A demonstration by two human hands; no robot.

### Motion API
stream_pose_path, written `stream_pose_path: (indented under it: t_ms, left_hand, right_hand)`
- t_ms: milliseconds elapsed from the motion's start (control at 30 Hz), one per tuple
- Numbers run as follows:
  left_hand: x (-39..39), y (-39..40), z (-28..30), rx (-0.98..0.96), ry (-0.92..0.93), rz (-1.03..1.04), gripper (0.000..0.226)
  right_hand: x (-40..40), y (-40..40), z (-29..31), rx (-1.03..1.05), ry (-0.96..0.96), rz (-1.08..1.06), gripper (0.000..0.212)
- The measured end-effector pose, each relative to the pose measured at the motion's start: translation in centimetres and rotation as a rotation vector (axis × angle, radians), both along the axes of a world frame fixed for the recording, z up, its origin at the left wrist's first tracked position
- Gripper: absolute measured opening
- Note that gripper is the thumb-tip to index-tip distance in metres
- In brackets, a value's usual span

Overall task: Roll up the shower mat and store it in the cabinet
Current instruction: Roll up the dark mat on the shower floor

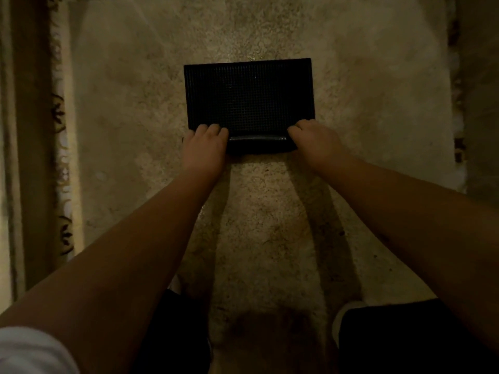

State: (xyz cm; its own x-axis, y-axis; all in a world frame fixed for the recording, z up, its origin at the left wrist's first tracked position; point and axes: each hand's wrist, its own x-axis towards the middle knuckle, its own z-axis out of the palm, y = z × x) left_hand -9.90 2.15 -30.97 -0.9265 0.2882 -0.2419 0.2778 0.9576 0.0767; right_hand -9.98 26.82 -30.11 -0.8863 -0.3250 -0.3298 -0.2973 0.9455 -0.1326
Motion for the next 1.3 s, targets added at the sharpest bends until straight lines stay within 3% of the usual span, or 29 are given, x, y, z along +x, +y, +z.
stream_pose_path:
  t_ms: [167,267,367,533,600,700,833,900,967,1167,1300]
  left_hand:
    - [0.9,-1.1,0.9,-0.042,-0.231,-0.030,0.036]
    - [2.2,-1.8,0.6,0.063,-0.158,-0.041,0.042]
    - [3.7,-1.9,0.0,0.088,-0.089,-0.044,0.040]
    - [3.6,-0.2,-0.1,-0.019,-0.007,0.007,0.035]
    - [2.7,-0.3,0.0,0.024,-0.014,0.002,0.032]
    - [1.6,-0.9,0.2,0.085,-0.027,0.013,0.039]
    - [0.6,-0.9,0.3,0.140,-0.051,0.026,0.031]
    - [0.1,-1.1,0.2,0.169,-0.086,0.071,0.030]
    - [-0.3,-1.1,0.2,0.189,-0.117,0.098,0.031]
    - [0.5,0.2,0.6,0.159,-0.003,0.057,0.051]
    - [-0.3,0.2,1.2,0.105,-0.010,-0.012,0.042]
  right_hand:
    - [0.2,-0.2,0.9,-0.014,-0.241,-0.002,0.034]
    - [-1.3,-0.3,0.9,0.062,-0.404,-0.007,0.049]
    - [-2.5,-0.5,0.5,0.050,-0.449,-0.009,0.059]
    - [-4.0,0.2,0.3,-0.008,-0.522,-0.059,0.052]
    - [-4.1,0.7,0.1,-0.062,-0.488,-0.083,0.056]
    - [-2.3,1.8,0.0,-0.197,-0.255,-0.110,0.063]
    - [0.9,2.0,0.0,-0.151,0.092,0.090,0.053]
    - [1.1,1.5,-0.2,-0.037,0.102,0.152,0.064]
    - [0.8,1.2,-0.4,0.021,0.103,0.145,0.059]
    - [-2.5,1.2,0.1,0.041,-0.093,0.085,0.058]
    - [-3.8,0.9,0.2,0.037,-0.164,0.035,0.068]
